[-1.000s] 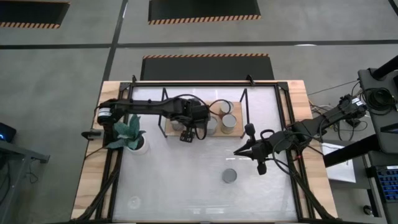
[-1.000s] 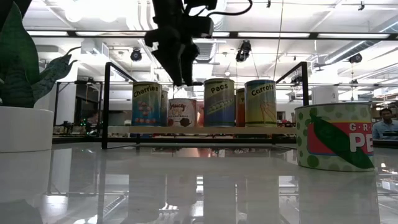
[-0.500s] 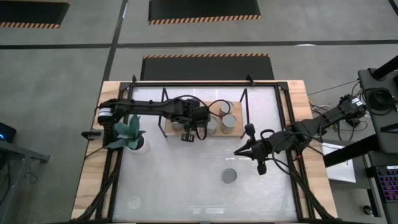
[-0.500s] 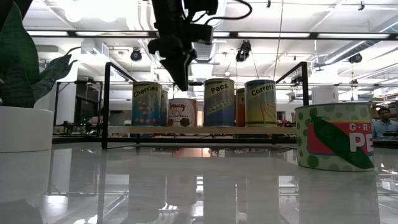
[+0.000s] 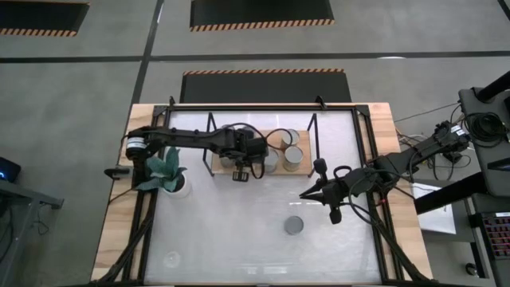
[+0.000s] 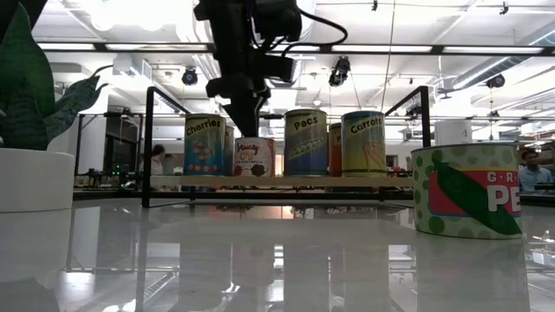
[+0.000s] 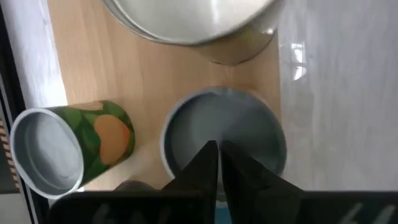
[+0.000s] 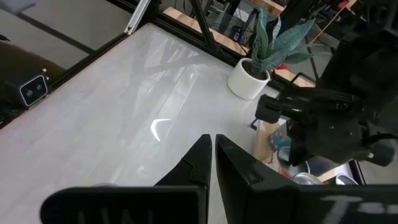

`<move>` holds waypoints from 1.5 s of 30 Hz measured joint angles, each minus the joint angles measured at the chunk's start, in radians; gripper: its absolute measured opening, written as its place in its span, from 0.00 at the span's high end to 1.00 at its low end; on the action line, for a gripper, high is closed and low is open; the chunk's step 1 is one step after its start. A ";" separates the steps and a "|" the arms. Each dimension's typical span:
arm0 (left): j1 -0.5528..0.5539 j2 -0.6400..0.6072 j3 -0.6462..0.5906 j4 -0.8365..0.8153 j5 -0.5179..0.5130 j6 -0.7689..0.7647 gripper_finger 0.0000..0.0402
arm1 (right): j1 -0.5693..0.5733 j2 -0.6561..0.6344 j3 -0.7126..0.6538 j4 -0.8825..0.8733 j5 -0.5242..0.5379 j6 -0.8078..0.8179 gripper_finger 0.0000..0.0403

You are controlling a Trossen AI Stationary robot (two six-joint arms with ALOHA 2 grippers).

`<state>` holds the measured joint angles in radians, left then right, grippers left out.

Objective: Pick and place cans onto a shelf
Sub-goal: Put the small canned meatballs on the shelf, then put the small canned peas on the shelf

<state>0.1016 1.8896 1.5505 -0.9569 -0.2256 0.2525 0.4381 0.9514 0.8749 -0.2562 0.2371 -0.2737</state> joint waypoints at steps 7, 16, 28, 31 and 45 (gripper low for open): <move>0.023 0.001 -0.021 0.040 -0.003 -0.009 1.00 | 0.000 0.000 0.000 0.001 0.000 -0.007 0.97; 0.070 0.005 -0.022 0.056 -0.092 -0.012 1.00 | 0.000 0.000 0.000 0.002 0.000 -0.014 0.97; 0.110 0.006 -0.022 0.115 -0.098 -0.018 1.00 | 0.000 0.000 0.000 0.002 0.001 -0.018 0.97; 0.105 0.004 -0.022 0.124 -0.098 -0.029 1.00 | 0.000 0.000 0.000 0.001 0.001 -0.018 0.97; -0.175 -0.199 -0.047 0.277 -0.142 -0.122 1.00 | 0.000 0.010 0.000 0.011 0.060 0.149 0.97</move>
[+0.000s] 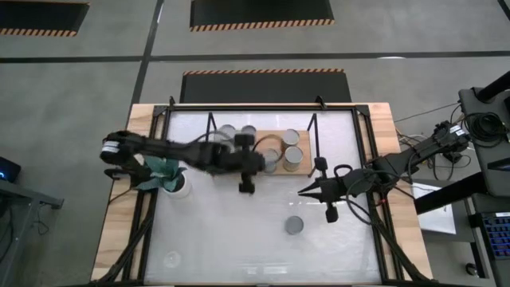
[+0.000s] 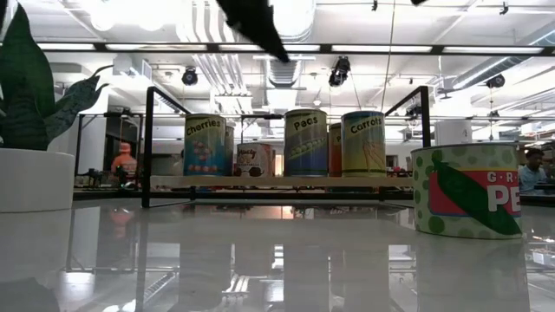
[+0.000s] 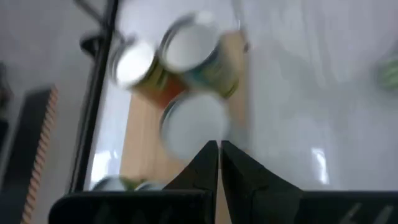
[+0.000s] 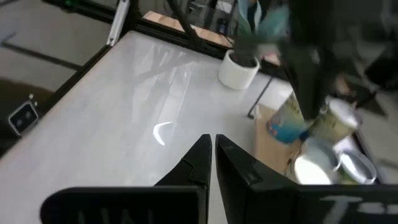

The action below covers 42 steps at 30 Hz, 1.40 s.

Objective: Pick and place cans onto a shelf
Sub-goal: Put the small canned peas on the shelf

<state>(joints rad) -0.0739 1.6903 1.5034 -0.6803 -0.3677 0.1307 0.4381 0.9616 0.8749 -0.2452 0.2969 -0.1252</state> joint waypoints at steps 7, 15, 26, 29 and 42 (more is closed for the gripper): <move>-0.185 -0.119 -0.141 0.246 -0.096 0.037 1.00 | 0.005 0.097 0.000 0.000 -0.005 0.227 0.97; -0.274 -0.288 -0.397 0.526 -0.099 0.059 1.00 | 0.019 0.200 0.044 -0.149 -0.136 0.543 0.97; -0.276 -0.481 -0.539 0.592 -0.262 0.055 1.00 | 0.138 0.413 0.226 -0.509 -0.148 0.833 0.97; -0.276 -0.497 -0.542 0.592 -0.263 0.054 1.00 | 0.169 0.454 0.216 -0.493 -0.148 0.867 0.97; -0.276 -0.485 -0.545 0.592 -0.270 0.051 1.00 | 0.221 0.488 0.117 -0.351 -0.113 1.002 0.94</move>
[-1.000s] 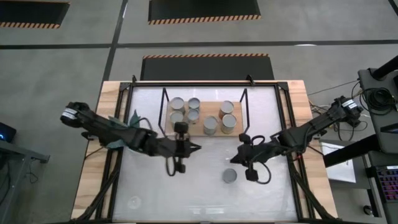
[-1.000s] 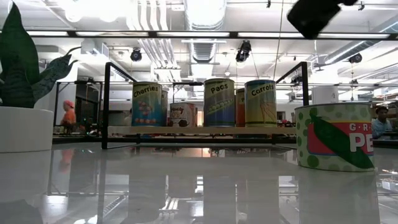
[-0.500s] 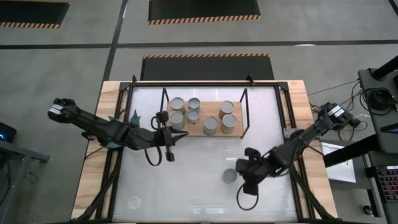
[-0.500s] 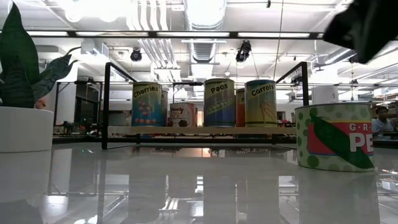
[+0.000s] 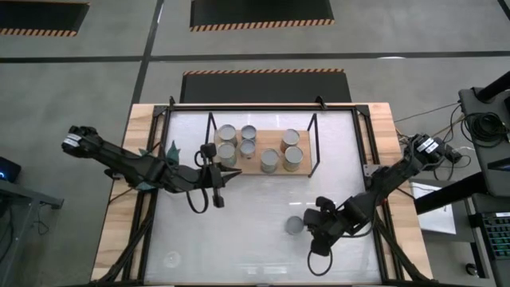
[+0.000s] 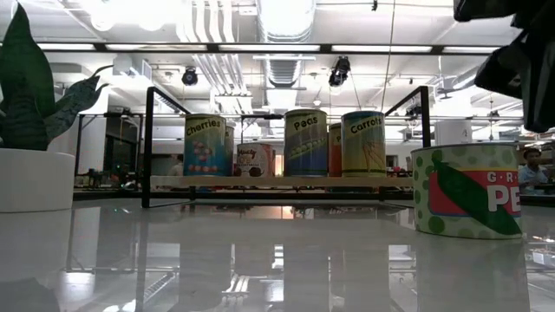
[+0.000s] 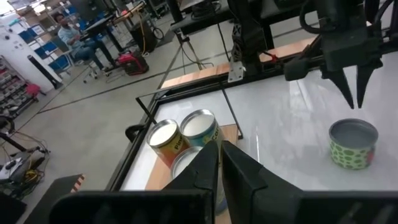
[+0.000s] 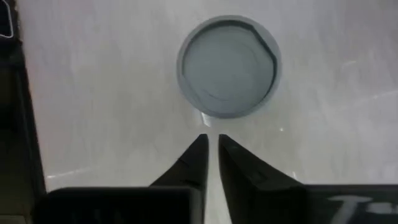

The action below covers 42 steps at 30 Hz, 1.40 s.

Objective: Pick and place cans onto a shelf
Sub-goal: Put the small canned peas on the shelf

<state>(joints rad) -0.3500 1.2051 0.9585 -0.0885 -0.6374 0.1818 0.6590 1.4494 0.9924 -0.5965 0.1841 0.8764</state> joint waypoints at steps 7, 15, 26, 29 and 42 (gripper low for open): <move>0.000 0.001 0.000 0.000 -0.002 -0.008 1.00 | 0.000 0.021 -0.015 -0.002 0.048 0.001 0.66; 0.000 0.004 0.000 -0.001 -0.002 -0.016 1.00 | 0.000 0.122 -0.019 0.042 0.139 -0.088 0.30; 0.000 0.004 0.000 -0.001 -0.002 -0.037 1.00 | -0.046 0.153 -0.019 0.175 0.141 -0.245 0.13; 0.000 0.004 0.000 -0.002 -0.002 -0.037 1.00 | -0.059 0.155 -0.019 0.190 0.122 -0.264 0.15; 0.000 -0.011 0.000 0.014 -0.009 0.049 1.00 | -0.114 0.136 0.026 0.142 0.060 -0.295 0.32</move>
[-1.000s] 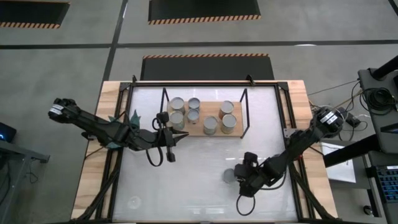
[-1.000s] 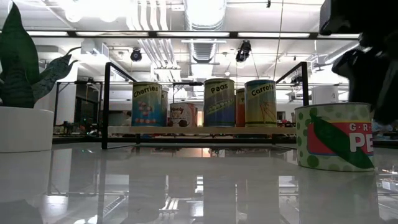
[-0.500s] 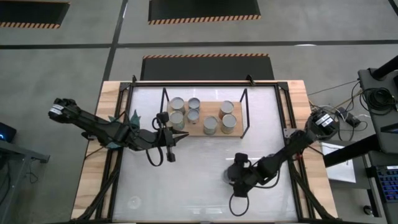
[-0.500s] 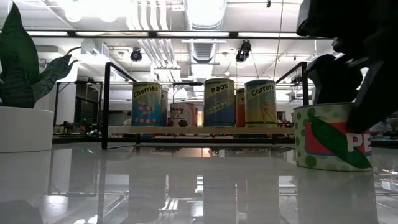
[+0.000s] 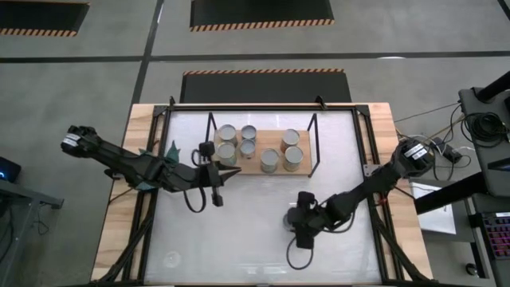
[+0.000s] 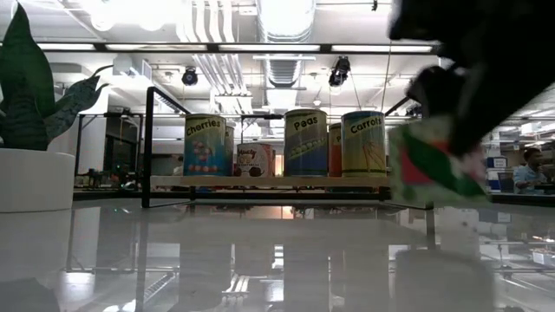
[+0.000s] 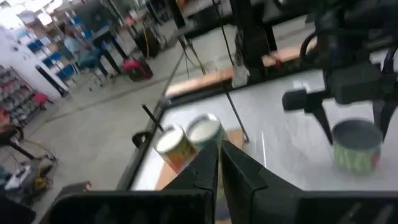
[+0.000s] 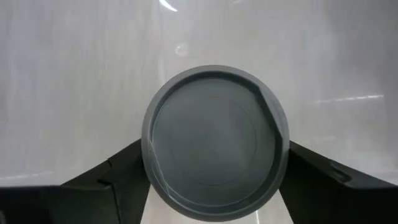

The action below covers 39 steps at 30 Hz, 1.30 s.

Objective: Pick and place cans onto a shelf
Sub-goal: Put the small canned peas on the shelf

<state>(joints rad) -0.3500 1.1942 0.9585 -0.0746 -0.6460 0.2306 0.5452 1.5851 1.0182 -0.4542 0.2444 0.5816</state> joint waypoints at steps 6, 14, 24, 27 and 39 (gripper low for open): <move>0.000 -0.057 -0.039 0.067 -0.001 0.039 1.00 | -0.064 -0.005 0.138 -0.100 -0.017 -0.083 0.28; -0.001 -0.160 -0.119 0.163 -0.002 0.048 1.00 | -0.196 0.001 0.335 -0.127 -0.008 -0.276 0.30; -0.003 -0.209 -0.138 0.153 0.000 0.038 1.00 | -0.337 0.002 0.464 -0.068 -0.013 -0.447 0.29; -0.003 -0.220 -0.137 0.131 0.000 0.039 1.00 | -0.351 0.002 0.466 -0.014 -0.018 -0.478 0.29; -0.004 -0.262 -0.137 0.121 -0.001 0.043 1.00 | -0.377 0.075 0.480 0.067 -0.068 -0.579 0.30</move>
<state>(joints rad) -0.3538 0.9319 0.8215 0.0463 -0.6471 0.2741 0.1683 1.6602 1.4979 -0.3873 0.1767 0.0030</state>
